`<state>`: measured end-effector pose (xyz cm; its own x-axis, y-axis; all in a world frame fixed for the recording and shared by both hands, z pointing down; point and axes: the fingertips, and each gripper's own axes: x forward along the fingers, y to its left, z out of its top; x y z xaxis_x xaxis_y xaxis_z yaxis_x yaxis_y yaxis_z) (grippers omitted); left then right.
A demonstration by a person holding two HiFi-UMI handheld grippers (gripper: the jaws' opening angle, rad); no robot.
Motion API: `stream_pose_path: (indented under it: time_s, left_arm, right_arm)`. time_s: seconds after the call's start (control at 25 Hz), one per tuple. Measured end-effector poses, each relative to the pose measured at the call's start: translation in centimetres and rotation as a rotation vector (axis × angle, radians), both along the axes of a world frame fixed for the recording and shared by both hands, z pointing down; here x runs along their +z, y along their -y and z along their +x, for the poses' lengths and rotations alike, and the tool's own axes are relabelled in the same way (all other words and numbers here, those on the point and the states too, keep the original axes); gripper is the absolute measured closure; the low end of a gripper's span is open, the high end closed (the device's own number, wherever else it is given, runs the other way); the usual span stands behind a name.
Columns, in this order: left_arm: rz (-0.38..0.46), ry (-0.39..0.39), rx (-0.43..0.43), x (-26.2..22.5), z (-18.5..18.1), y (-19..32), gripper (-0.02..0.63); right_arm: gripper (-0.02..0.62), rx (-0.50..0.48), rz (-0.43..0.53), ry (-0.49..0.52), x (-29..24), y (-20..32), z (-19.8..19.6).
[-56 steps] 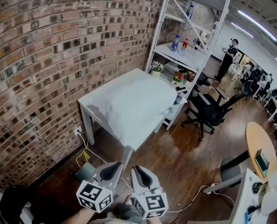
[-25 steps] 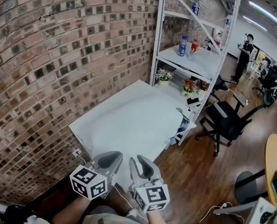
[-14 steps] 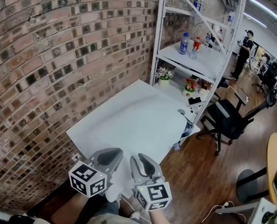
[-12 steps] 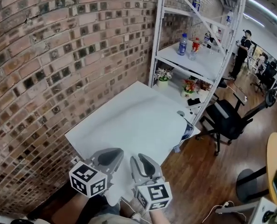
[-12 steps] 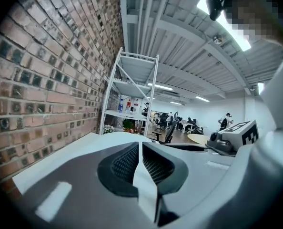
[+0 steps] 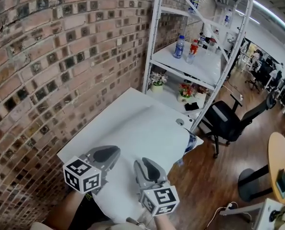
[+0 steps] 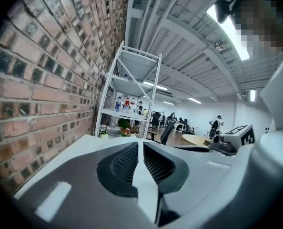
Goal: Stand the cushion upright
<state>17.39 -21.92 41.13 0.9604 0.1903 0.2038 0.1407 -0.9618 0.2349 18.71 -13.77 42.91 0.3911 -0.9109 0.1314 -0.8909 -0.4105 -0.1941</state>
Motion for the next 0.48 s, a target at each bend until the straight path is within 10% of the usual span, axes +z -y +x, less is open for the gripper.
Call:
stream_pose_path:
  time_s: [0.48]
  left_arm:
    - [-0.094, 0.182, 0.252, 5.2, 5.9, 8.7, 0.536]
  right_arm:
    - [0.448, 0.125, 0.005, 0.181, 3.2, -0.7, 4.6]
